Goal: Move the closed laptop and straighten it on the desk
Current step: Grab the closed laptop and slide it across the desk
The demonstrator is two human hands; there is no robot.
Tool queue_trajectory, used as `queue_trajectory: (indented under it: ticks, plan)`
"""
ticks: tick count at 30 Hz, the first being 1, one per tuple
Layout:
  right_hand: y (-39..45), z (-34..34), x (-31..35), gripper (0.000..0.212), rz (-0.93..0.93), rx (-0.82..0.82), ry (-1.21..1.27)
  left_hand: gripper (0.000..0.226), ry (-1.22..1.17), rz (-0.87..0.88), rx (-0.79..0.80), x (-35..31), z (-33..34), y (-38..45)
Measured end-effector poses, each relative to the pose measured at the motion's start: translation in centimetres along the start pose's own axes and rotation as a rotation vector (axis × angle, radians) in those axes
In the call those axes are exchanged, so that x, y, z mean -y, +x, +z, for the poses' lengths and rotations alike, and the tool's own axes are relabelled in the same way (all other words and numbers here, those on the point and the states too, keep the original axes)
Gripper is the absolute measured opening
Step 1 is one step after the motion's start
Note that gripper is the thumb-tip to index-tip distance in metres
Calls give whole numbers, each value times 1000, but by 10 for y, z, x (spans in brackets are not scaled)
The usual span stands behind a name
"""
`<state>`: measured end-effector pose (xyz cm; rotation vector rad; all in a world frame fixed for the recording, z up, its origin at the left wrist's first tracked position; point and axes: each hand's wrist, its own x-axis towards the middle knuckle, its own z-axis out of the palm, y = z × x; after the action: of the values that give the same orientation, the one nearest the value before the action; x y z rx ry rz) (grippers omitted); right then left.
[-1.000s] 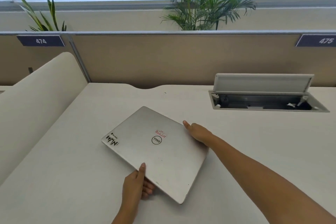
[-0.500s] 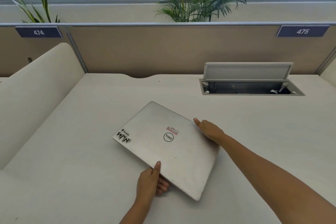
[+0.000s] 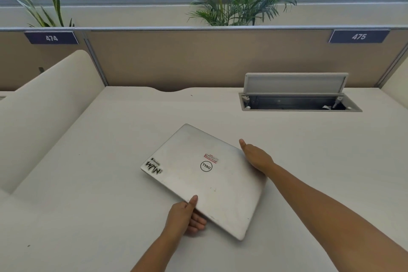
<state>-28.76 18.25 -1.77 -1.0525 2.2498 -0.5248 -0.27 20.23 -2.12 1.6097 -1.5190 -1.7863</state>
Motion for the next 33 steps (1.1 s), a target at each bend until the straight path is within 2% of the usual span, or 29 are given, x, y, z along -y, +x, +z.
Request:
queue_trajectory:
  ticks: [7, 18, 28, 33]
  plan:
    - [-2, -1, -3, 58, -46, -32, -15, 48, 1, -32, 17, -2, -1, -1]
    - [2, 4, -4, 65, -93, -49, -116, 47, 16, -32, 19, -2, 0, -5]
    - [-1, 7, -5, 64, -113, -79, -164, 63, 20, -42, 27, -3, -2, -7]
    - [-2, 7, -5, 56, -123, -88, -163, 52, 52, -56, 45, -5, -1, -8]
